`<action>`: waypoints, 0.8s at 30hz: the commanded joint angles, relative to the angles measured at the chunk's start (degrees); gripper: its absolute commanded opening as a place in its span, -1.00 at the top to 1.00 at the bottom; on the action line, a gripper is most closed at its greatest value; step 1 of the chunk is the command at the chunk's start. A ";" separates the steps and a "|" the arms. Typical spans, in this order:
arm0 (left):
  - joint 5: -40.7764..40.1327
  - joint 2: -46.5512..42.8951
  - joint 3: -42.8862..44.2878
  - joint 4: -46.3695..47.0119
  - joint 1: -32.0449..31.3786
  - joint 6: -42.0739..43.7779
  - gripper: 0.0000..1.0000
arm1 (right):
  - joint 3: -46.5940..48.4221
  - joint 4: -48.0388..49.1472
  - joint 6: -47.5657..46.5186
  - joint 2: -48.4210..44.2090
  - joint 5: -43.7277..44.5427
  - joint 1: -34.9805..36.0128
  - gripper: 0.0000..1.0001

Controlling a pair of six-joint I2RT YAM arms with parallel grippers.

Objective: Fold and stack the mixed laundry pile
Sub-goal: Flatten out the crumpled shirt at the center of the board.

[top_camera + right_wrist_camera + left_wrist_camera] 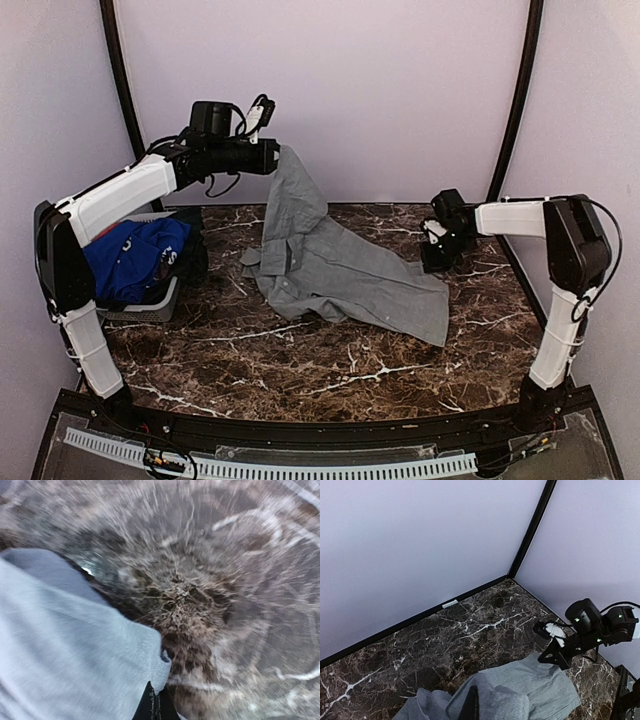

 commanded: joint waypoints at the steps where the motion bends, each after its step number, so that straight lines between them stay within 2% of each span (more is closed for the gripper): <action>1: -4.39 -7.00 -4.06 -2.48 0.41 -1.93 1.00 | 0.55 -0.76 0.86 -15.10 -0.28 0.63 1.00; 6: -7.10 -13.52 -8.82 -3.31 0.45 -2.20 1.00 | 0.37 0.30 0.05 -24.93 0.90 0.46 1.00; 11: -11.84 -9.05 -4.68 -4.52 1.53 -1.04 1.00 | 6.81 2.85 -1.58 -23.20 2.78 -0.72 1.00; 15: -10.76 1.80 8.16 -4.32 6.05 -5.04 1.00 | 20.92 2.85 -2.77 -13.78 3.19 -3.08 1.00; 17: -7.72 8.57 21.73 -4.02 8.69 -6.83 1.00 | 31.29 0.66 -3.66 -7.23 3.20 -4.07 1.00; 18: -6.91 13.28 25.63 -4.40 10.34 -8.35 1.00 | 37.27 -0.84 -3.94 -4.28 4.30 -4.58 1.00; 19: -4.29 15.63 34.07 -4.55 11.09 -9.25 1.00 | 43.27 -2.19 -4.24 -1.65 5.00 -4.97 1.00; 21: 0.07 20.76 43.74 -2.55 13.23 -12.58 1.00 | 56.01 -5.42 -4.59 3.30 4.92 -5.52 1.00; 24: 2.88 22.19 49.03 5.07 14.72 -15.87 1.00 | 70.34 -5.44 -5.09 6.85 3.69 -5.68 1.00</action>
